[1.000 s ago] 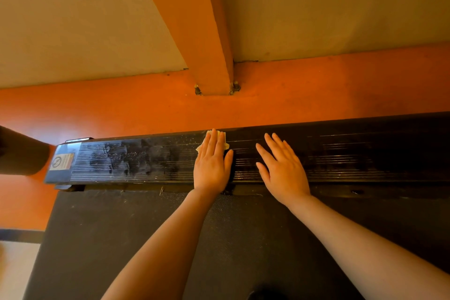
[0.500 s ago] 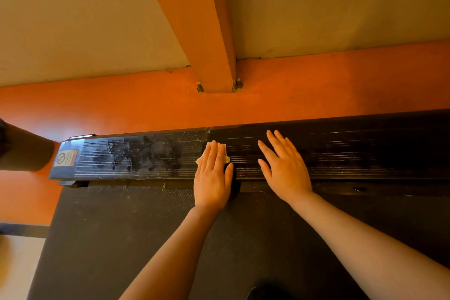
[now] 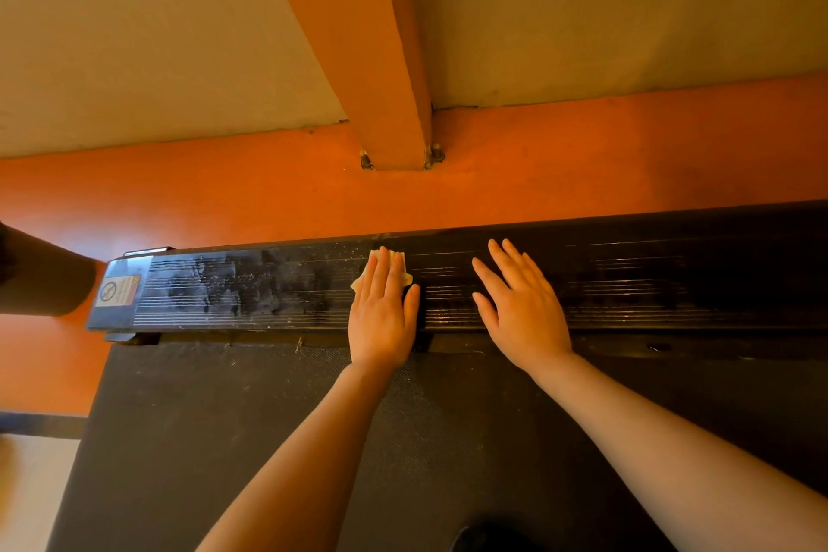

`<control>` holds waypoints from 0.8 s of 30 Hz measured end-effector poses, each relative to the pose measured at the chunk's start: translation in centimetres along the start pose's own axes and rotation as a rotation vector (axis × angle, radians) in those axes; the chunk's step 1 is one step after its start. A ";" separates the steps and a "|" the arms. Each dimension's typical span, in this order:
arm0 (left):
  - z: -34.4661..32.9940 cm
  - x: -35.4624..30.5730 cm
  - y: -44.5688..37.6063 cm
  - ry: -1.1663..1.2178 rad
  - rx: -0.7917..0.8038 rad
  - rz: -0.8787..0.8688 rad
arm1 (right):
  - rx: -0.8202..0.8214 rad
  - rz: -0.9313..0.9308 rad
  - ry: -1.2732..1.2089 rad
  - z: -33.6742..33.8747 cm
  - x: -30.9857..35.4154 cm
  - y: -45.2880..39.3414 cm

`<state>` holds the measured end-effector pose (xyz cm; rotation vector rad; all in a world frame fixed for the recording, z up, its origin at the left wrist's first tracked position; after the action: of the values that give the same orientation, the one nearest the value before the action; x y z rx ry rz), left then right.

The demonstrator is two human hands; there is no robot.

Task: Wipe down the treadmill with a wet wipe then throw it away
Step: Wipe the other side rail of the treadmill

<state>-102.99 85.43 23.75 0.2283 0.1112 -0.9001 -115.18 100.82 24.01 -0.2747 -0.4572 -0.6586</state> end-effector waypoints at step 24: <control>1.2 1.4 -4.0 -0.003 0.132 0.024 | 0.028 -0.014 -0.049 0.1 0.0 0.1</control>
<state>-105.24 81.69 24.07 0.3501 0.0460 -0.8850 -115.18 100.90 24.09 -0.2615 -0.5150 -0.6594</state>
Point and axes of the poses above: each hand's wrist, its own y-axis away from the middle knuckle, its own z-axis out of the back of the hand, x = y × z, the point moved 4 cm from there along -y, towards the middle knuckle, and after that the axes turned 10 degrees about -y, right-handed, at the moved point
